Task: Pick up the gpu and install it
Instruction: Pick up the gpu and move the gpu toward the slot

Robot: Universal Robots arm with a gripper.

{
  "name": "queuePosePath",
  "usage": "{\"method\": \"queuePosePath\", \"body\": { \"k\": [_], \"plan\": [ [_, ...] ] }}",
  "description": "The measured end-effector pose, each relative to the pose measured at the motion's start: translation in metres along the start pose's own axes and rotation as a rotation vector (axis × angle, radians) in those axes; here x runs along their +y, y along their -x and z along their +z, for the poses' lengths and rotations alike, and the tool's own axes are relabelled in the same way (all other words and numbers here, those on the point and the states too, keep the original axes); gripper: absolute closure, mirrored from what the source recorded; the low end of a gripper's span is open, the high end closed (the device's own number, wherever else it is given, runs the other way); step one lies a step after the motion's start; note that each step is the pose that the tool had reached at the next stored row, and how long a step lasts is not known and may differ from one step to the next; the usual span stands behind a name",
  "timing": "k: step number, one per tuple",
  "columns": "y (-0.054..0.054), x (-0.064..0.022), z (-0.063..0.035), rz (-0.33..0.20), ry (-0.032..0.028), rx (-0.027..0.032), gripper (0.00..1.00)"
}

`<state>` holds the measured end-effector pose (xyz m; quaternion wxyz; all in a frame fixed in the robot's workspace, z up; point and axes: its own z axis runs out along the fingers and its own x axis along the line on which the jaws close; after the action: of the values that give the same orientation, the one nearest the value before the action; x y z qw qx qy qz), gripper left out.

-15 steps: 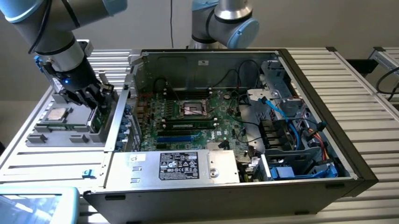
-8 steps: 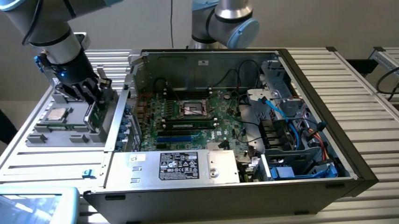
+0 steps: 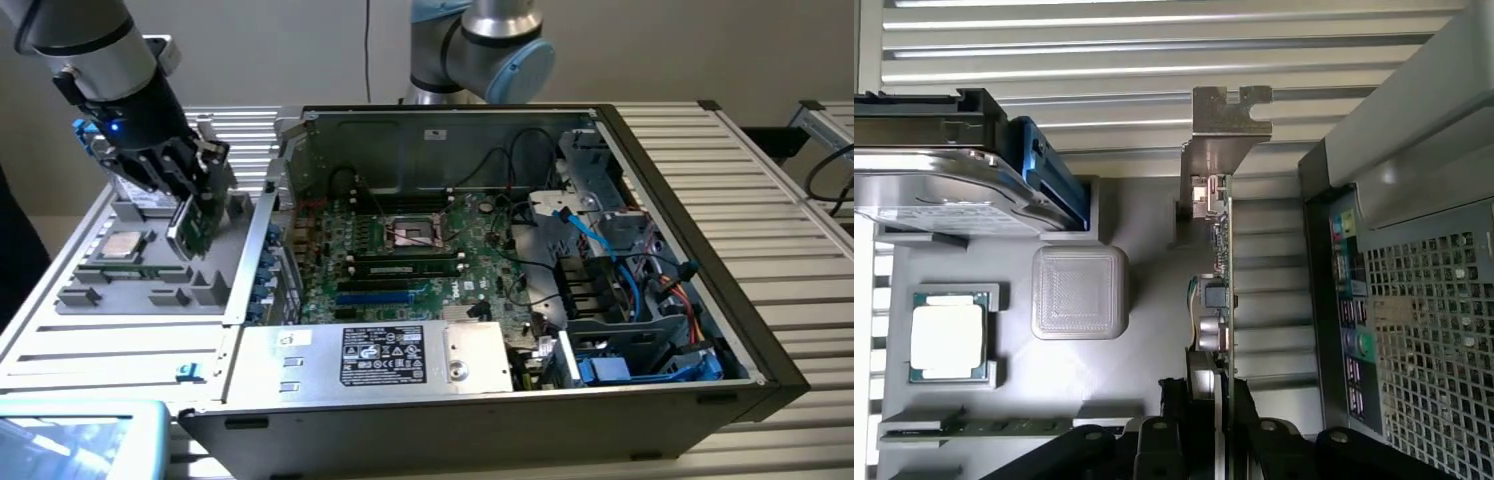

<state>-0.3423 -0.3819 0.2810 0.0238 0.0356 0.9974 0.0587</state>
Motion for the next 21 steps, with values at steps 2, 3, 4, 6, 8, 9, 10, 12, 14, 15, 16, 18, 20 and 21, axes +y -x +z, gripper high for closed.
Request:
{"method": "queuePosePath", "body": {
  "k": [2, 3, 4, 6, 8, 9, 10, 12, 14, 15, 16, 18, 20, 21],
  "plan": [
    [0.000, 0.0010, -0.0089, 0.000, 0.0000, 0.0002, 0.72],
    [0.000, 0.0015, -0.0134, 0.001, -0.0001, 0.0004, 0.72],
    [0.000, 0.0020, -0.0179, 0.001, 0.0000, 0.0003, 0.72],
    [0.000, 0.0031, -0.0268, 0.001, -0.0001, 0.0004, 0.72],
    [0.000, 0.0040, -0.0359, 0.002, -0.0001, 0.0007, 0.72],
    [0.000, 0.0044, -0.0401, 0.002, -0.0002, 0.0013, 0.72],
    [0.000, 0.0047, -0.0444, 0.003, -0.0003, 0.0020, 0.72],
    [0.001, 0.0050, -0.0523, 0.007, -0.0007, 0.0044, 0.72],
    [0.001, 0.0049, -0.0603, 0.012, -0.0012, 0.0083, 0.72],
    [0.001, 0.0049, -0.0643, 0.014, -0.0014, 0.0104, 0.72],
    [0.001, 0.0049, -0.0683, 0.016, -0.0017, 0.0124, 0.72],
    [0.002, 0.0051, -0.0772, 0.020, -0.0021, 0.0163, 0.72],
    [0.003, 0.0053, -0.0863, 0.022, -0.0025, 0.0193, 0.72],
    [0.004, 0.0054, -0.0904, 0.022, -0.0025, 0.0208, 0.72]
  ]
}}
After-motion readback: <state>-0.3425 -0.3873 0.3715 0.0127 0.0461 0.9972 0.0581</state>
